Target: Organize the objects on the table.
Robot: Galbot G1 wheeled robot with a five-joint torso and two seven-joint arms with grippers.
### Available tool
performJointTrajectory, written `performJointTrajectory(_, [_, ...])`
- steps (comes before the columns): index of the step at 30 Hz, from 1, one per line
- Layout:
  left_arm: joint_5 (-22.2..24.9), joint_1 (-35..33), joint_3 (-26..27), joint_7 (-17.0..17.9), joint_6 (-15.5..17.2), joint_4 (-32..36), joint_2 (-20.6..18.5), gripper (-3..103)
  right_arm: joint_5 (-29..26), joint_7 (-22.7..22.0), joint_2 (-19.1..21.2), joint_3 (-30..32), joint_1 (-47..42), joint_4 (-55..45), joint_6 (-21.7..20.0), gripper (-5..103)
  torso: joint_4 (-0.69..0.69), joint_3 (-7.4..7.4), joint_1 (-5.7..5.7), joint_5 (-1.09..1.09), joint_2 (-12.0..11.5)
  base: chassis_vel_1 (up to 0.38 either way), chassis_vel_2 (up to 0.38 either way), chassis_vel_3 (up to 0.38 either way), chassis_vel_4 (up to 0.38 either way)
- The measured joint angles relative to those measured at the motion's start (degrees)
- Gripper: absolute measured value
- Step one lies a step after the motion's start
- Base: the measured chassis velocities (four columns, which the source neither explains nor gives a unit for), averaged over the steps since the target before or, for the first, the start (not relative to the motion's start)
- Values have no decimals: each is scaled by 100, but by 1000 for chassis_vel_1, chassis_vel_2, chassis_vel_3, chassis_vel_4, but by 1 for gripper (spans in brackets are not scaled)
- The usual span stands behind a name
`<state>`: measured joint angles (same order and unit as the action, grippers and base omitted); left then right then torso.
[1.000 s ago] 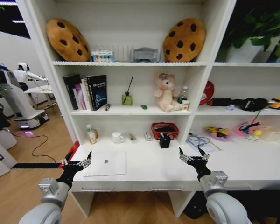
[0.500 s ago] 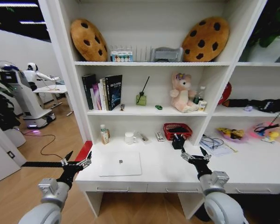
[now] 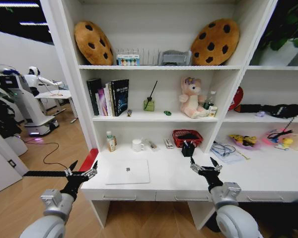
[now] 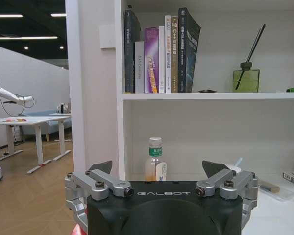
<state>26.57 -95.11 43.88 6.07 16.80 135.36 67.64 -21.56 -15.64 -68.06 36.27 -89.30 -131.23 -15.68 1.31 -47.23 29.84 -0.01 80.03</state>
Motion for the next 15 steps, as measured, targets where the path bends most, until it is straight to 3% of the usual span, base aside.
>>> performJointTrajectory(7, [0,0,0,1,0,0,0,100,8,-9,0,-29,-6,-5,-28,100,0,0,-1,-1,0,200,-236,-201,227])
performJointTrajectory(15, [0,0,1,2,0,0,0,100,23,0,31,-41,-100,-86,-88,100,0,0,-2,1,1,284,-287,-307,299])
